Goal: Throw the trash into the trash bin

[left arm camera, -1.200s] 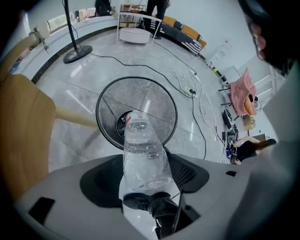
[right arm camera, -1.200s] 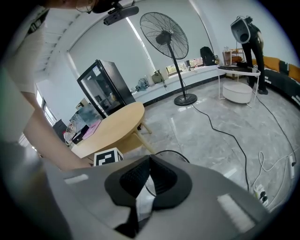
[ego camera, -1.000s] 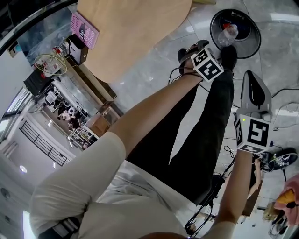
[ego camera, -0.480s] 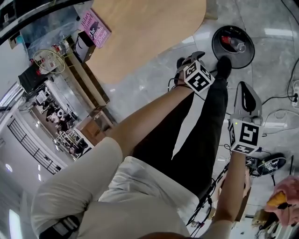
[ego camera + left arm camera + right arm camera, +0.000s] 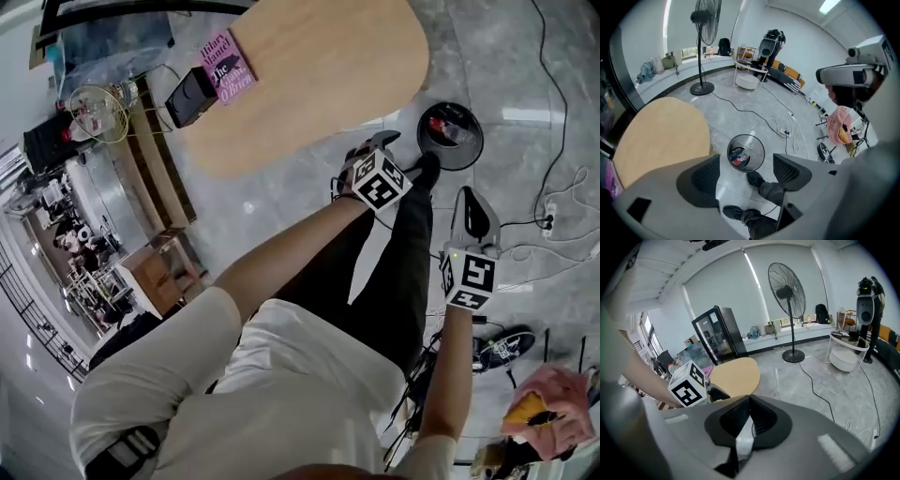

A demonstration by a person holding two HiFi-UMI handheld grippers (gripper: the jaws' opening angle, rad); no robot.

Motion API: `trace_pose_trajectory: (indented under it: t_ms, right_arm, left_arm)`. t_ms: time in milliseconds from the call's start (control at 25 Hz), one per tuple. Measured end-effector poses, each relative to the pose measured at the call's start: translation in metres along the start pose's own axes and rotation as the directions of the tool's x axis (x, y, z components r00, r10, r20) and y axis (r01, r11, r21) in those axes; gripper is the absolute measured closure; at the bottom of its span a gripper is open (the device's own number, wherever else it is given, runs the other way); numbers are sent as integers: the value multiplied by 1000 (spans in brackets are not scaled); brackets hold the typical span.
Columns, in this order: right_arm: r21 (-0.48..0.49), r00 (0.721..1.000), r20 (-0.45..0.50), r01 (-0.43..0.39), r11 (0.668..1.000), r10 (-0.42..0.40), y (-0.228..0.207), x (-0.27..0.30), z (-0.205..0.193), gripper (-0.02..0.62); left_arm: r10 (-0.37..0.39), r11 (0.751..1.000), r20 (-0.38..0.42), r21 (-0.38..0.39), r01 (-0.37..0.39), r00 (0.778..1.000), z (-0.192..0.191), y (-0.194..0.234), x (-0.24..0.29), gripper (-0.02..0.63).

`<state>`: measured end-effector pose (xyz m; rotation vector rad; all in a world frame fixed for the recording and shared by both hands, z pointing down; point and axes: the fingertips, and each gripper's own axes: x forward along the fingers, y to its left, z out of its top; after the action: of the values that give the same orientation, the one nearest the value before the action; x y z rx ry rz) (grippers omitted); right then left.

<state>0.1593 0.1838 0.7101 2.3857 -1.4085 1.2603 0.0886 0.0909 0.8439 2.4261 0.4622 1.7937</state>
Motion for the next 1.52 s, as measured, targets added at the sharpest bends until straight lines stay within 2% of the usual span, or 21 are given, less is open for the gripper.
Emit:
trace_pose_trajectory:
  t_ms: [320,480,640,880,1000,1160,1360,1520]
  right_arm:
    - [-46,999,16,-32,998,33,40,-56,76,584]
    - [-43,998,22,-61,997,62,59,-79,110,584]
    - [-48,995,44,-92,995,94,77,-103,153,584]
    - [-114,985,118,-116,987,129,102,-147,225,584]
    - [-172,977,151,-122,977,148,113,-161,257,584]
    - [-217,965,205,-118,969,163,137,-188,292,584]
    - [-267,942,275,-116,957,191,166,-216,339,584]
    - [-309,923,316,-118,944,219,190,-234,365,584]
  left_arm:
    - [20,999,62,-49,-17,998,27,-2,-113,250]
    - [43,998,100,-53,-38,994,39,-2,-164,286]
    - [98,994,192,-65,-87,976,63,2,-222,355]
    - [134,987,308,-125,-100,942,90,4,-309,416]
    - [180,979,367,-158,-129,913,104,9,-354,468]
    - [248,966,455,-182,-183,855,111,10,-419,549]
    - [286,957,559,-208,-202,778,124,11,-492,573]
    - [298,953,620,-235,-191,726,128,16,-537,589]
